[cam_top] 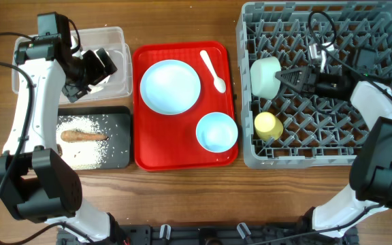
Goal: Sort waste into correct bins and load items into the dishwasher rack
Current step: 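Carry the mint bowl into the rack and release it, then grasp the light-blue bowl on the red tray with the right gripper, then place the light-blue bowl in the rack's back row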
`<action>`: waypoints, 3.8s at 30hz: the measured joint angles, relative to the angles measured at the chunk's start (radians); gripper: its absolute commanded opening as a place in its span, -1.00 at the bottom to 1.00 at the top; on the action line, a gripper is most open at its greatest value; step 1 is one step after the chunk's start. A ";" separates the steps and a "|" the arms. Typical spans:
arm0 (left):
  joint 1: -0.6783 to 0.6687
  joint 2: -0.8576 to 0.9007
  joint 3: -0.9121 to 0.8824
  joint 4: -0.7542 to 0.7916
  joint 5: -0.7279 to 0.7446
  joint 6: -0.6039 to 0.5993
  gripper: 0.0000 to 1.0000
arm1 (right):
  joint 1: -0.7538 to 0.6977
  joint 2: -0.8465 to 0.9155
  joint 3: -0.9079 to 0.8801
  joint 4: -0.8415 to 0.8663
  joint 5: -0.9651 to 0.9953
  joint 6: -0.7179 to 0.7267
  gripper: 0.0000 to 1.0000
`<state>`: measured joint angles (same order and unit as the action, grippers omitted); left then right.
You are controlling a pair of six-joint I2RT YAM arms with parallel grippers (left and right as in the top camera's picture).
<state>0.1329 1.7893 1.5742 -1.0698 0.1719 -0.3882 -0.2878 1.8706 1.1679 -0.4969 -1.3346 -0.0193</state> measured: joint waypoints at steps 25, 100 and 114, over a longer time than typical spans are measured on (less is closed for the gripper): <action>0.000 0.000 0.000 0.000 -0.003 0.000 1.00 | 0.941 -0.267 0.003 -0.225 1.048 0.040 0.25; 0.000 0.000 -0.005 0.000 -0.004 0.000 1.00 | 0.068 0.295 0.060 1.604 -0.065 1.220 -0.12; 0.000 0.000 -0.005 0.000 -0.004 0.000 1.00 | -0.089 0.312 0.066 2.076 -0.225 1.696 -0.15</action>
<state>0.1329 1.7893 1.5696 -1.0695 0.1680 -0.3885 -0.3767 2.1822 1.2335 1.5787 -1.5593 1.6772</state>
